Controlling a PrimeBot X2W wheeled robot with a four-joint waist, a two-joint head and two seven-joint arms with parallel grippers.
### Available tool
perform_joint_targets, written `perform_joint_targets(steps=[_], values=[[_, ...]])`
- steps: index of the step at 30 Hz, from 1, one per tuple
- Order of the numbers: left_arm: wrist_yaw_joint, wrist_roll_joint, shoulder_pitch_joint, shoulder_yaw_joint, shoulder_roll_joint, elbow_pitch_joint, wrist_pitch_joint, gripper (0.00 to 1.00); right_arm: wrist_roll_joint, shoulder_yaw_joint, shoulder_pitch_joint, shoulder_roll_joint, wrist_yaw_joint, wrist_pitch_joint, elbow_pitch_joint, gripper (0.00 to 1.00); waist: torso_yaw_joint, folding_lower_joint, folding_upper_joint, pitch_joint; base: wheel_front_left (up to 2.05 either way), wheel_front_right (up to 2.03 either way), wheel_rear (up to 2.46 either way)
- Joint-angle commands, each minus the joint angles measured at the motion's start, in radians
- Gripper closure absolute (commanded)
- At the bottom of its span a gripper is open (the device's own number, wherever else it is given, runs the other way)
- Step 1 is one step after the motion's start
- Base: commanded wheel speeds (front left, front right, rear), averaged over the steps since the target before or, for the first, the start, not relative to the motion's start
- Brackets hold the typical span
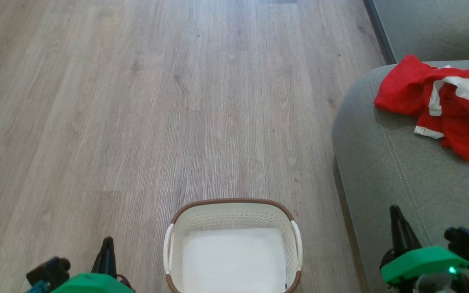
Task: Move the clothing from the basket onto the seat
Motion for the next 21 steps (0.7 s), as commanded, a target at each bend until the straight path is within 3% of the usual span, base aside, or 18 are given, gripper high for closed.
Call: perform_joint_targets(steps=[1, 21], values=[[-0.013, -0.025, -0.053, 0.034, 0.001, -0.028, 0.005, 1.0, 0.031, 0.0, -0.055, -0.006, 0.0, 0.006, -0.037, 1.0, -0.001, 0.0, 0.0, 0.001, 0.0, 0.0, 0.0], [-0.073, -0.224, -0.095, 0.095, -0.017, -0.019, 0.06, 1.0, 0.261, -0.015, -0.081, -0.007, 0.0, 0.064, -0.04, 1.0, -0.009, 0.0, 0.0, 0.009, 0.0, 0.0, 0.0]])
